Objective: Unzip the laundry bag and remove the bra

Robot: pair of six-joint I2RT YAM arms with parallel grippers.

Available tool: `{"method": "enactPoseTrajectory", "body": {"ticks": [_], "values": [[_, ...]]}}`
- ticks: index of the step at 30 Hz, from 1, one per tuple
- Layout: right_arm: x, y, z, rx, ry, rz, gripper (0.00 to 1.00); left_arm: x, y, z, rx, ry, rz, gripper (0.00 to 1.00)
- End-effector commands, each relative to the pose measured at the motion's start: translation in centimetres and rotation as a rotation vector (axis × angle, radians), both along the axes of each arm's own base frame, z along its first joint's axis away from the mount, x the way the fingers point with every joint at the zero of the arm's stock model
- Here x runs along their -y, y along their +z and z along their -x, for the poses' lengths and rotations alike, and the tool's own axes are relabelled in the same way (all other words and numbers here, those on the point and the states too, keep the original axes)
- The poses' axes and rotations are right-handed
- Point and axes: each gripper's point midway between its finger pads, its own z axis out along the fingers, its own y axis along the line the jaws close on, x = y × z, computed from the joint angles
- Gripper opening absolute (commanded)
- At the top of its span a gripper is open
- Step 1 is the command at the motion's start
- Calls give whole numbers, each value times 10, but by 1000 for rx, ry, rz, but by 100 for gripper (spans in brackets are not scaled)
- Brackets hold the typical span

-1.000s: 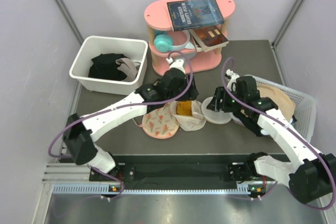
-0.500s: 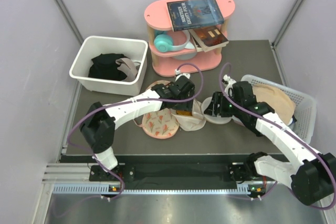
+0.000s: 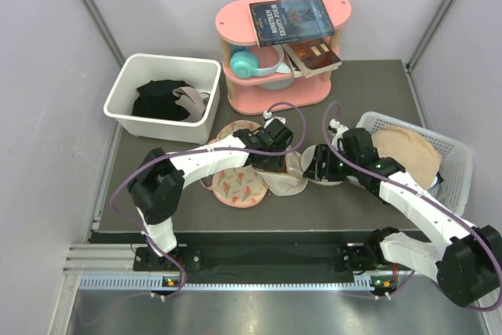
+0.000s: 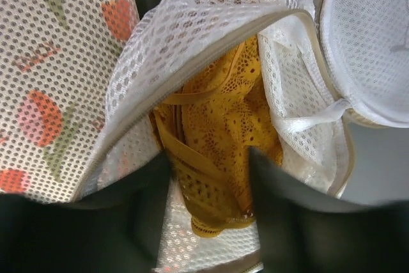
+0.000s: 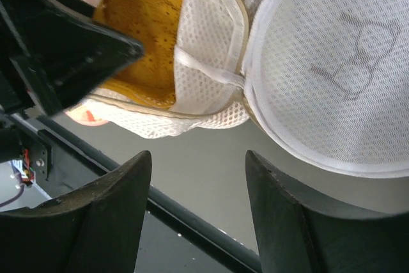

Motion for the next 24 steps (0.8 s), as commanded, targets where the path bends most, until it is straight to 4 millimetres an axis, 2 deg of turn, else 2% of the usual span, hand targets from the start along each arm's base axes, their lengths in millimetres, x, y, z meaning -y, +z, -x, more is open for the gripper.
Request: {"method": "enactPoseTrajectory", "body": {"ticks": [1, 3, 4, 5, 7, 18, 23, 24], "values": [[-3, -9, -6, 25, -9, 4, 60, 6, -2, -3, 4, -4, 23, 30], [-2, -14, -8, 25, -14, 16, 60, 7, 0, -3, 5, -6, 33, 14], [0, -20, -8, 18, -17, 30, 60, 8, 2, -3, 7, -7, 44, 3], [1, -22, -9, 18, -19, 37, 60, 9, 8, -3, 15, -6, 59, 0], [2, -27, -13, 24, -27, 56, 60, 10, 13, -1, 17, -9, 78, 0], [0, -35, -33, 56, -45, 97, 60, 12, 74, 10, 66, -8, 264, 0], [0, -48, -35, 28, -36, 120, 60, 10, 99, 12, 63, 7, 405, 0], [0, -51, -34, 22, -33, 124, 60, 17, 107, 16, 51, -23, 459, 0]]}}
